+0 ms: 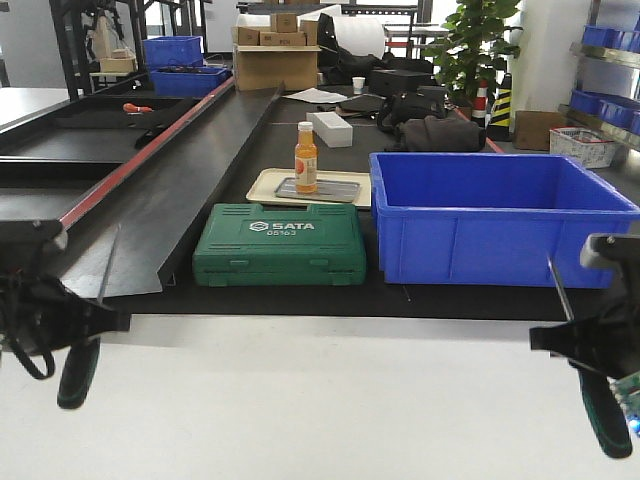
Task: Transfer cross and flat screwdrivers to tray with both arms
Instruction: 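Lift both screwdrivers upright off the table with both grippers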
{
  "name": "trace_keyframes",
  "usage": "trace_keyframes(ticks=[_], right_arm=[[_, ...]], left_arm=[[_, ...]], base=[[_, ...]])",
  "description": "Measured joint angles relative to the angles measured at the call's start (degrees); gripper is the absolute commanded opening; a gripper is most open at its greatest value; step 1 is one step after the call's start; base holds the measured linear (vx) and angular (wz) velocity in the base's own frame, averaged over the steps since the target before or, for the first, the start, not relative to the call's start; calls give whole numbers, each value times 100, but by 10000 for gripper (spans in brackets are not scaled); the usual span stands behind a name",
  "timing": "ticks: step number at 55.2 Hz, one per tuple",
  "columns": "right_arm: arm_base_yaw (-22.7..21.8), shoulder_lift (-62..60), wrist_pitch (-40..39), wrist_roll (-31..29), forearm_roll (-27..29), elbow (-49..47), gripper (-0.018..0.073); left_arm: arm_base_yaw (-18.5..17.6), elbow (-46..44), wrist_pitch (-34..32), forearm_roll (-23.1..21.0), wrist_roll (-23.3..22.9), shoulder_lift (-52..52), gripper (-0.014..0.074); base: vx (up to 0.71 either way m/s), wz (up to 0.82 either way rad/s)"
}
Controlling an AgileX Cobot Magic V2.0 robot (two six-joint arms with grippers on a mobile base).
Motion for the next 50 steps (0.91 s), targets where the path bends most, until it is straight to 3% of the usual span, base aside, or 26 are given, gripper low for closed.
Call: trace_keyframes(ticks=[19, 31, 40, 50], right_arm=[[0, -456, 458, -842, 768, -1191, -8], [0, -456, 505, -1521, 1539, -1381, -8], [7, -408, 500, -2033, 2443, -1381, -8], [623, -243, 371, -2754, 2912, -1381, -8]], left_arm=[[0, 0, -276, -28, 0, -1212, 3], [0, 0, -351, -33, 0, -1437, 3], [-44, 0, -452, -156, 0, -1444, 3], [-394, 0, -638, -314, 68, -1444, 3]], base=[[0, 0], [0, 0], [0, 0], [0, 0]])
